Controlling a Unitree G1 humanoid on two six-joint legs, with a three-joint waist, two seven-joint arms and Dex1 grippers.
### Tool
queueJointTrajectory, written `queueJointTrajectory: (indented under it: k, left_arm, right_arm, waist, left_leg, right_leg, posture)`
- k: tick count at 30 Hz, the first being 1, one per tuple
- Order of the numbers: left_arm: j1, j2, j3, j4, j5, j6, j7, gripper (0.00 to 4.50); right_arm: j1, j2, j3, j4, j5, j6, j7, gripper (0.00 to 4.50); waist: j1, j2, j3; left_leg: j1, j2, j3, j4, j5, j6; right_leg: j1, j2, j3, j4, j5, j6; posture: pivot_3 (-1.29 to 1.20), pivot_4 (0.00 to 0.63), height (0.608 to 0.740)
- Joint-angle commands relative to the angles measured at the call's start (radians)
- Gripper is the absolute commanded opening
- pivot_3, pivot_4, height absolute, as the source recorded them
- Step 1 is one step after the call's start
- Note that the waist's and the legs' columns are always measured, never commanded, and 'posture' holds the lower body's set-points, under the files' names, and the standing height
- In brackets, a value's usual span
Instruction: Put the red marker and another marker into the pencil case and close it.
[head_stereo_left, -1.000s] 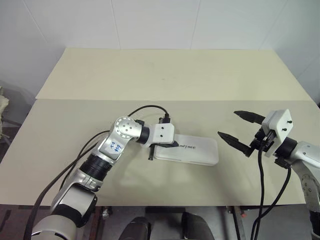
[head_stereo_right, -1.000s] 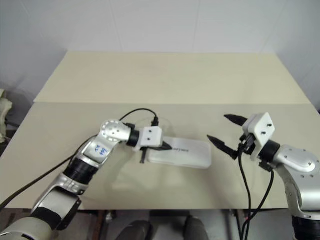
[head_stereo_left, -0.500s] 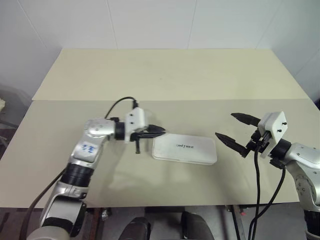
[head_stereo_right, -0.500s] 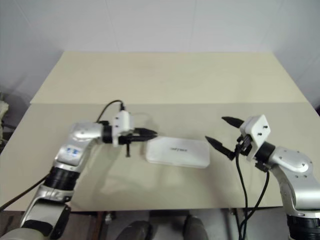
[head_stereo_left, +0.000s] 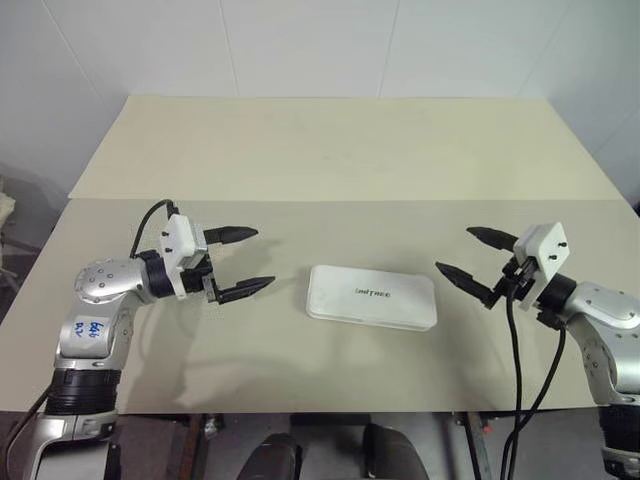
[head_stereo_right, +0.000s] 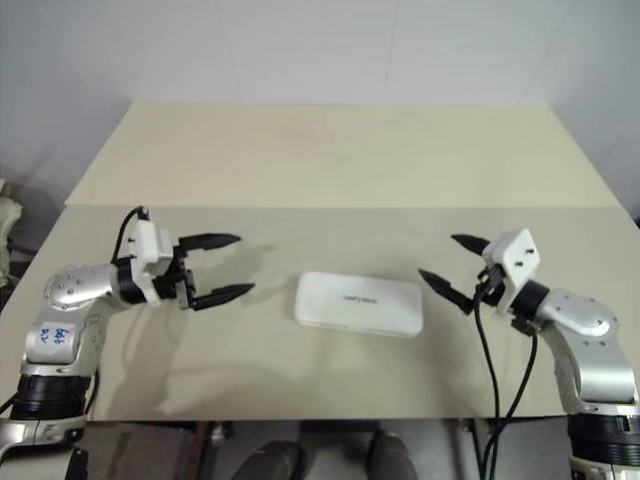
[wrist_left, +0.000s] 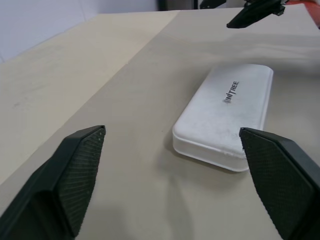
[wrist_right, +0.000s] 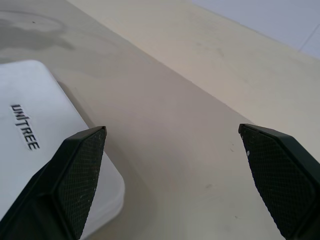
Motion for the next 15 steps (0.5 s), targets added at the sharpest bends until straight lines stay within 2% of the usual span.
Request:
queueJointTrajectory:
  k: [1, 15]
  left_arm:
    - [0.0, 0.007, 0.038, -0.032, -0.026, -0.009, 0.034, 4.47]
    - [-0.015, -0.044, -0.021, -0.062, -0.035, 0.02, 0.077, 4.47]
  right_arm:
    - [-0.008, -0.004, -0.031, -0.009, 0.006, -0.032, -0.004, 4.5]
    - [0.019, -0.022, -0.045, -0.035, 0.011, -0.033, 0.004, 4.5]
  waist:
    - [-0.001, 0.0, 0.0]
    - [-0.001, 0.0, 0.0]
  left_leg:
    - [0.0, 0.0, 0.0, 0.0, 0.0, 0.0]
    - [0.0, 0.0, 0.001, 0.0, 0.0, 0.0]
  right_leg:
    - [0.0, 0.0, 0.0, 0.0, 0.0, 0.0]
    - [0.0, 0.0, 0.0, 0.0, 0.0, 0.0]
  posture:
    - [0.0, 0.15, 0.74]
    - [0.0, 0.15, 0.74]
